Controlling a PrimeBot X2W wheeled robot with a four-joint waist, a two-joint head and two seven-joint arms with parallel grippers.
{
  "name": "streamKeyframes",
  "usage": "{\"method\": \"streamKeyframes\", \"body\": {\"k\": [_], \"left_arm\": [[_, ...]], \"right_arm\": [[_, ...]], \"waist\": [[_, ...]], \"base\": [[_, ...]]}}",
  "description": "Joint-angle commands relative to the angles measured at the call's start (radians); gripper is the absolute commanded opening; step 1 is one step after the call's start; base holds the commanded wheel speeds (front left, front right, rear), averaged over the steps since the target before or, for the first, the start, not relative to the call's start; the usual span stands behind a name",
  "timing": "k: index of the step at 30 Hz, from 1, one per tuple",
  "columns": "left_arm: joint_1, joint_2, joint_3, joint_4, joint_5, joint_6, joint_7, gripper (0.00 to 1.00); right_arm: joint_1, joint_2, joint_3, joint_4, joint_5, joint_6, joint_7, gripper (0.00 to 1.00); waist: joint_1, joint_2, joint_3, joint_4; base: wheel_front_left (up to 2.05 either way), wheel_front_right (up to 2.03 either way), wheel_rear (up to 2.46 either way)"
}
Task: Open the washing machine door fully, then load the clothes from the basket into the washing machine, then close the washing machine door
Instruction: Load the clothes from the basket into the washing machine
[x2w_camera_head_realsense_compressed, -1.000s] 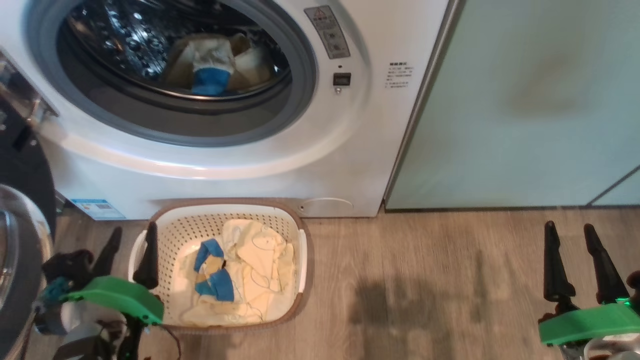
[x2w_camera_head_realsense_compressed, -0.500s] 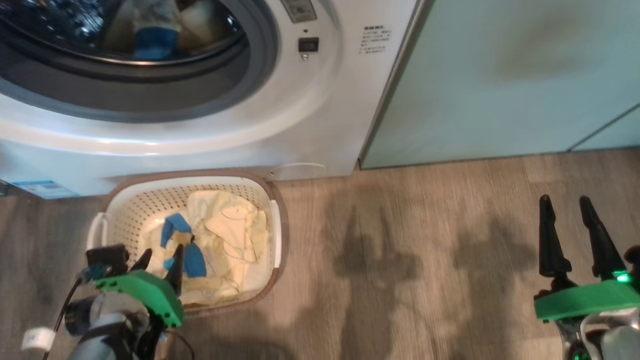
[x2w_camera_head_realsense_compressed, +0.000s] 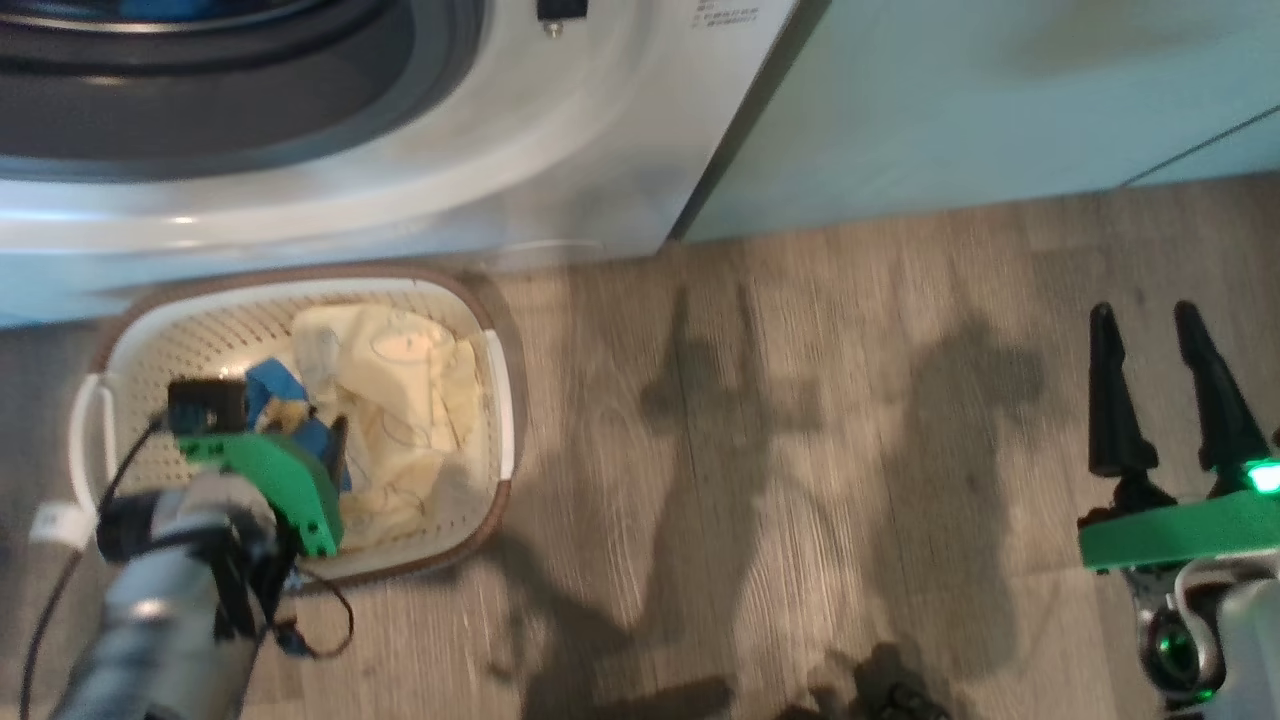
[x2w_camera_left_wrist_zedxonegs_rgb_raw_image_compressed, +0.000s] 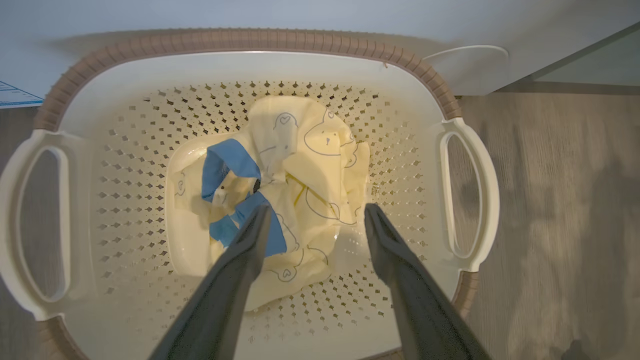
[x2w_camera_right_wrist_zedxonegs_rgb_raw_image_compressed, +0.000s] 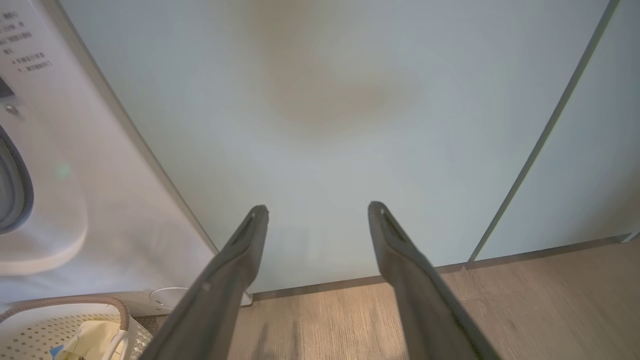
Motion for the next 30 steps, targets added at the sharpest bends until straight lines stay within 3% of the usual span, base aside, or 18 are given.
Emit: {"method": "streamKeyframes", "body": {"k": [1,14,28,29,30], "left_arm": [[-0.037,0.045,0.009,0.006,0.012,0.000,0.001,1.00],[-0.283,0.099,-0.029,0.095,0.037,0.032,0.064,1.00],[-0.381,0.127,0.006,0.113,-0.014,0.058,0.086,1.00],[-0.383,0.131,0.005,0.114,-0.015,0.064,0.088,0.99],[-0.383,0.135,0.006,0.114,-0.016,0.070,0.090,0.87]], "right_arm": [[-0.020,-0.026,0.017,-0.036,-0.002,0.004,-0.007,1.00],[-0.116,-0.034,0.025,-0.063,-0.003,0.004,-0.007,1.00],[-0.150,-0.026,0.025,-0.075,-0.002,0.004,-0.007,1.00],[-0.151,-0.025,0.025,-0.074,-0.002,0.004,-0.007,1.00],[-0.152,-0.026,0.026,-0.073,-0.002,0.004,-0.007,1.00]], "waist": [[-0.0002,0.0000,0.055,-0.009],[-0.0002,0.0000,0.291,-0.019],[-0.0002,0.0000,0.388,-0.048],[-0.0002,0.0000,0.391,-0.050],[-0.0002,0.0000,0.394,-0.053]], "base": [[0.00,0.00,0.00],[0.00,0.00,0.00],[0.00,0.00,0.00],[0.00,0.00,0.00],[0.00,0.00,0.00]]}}
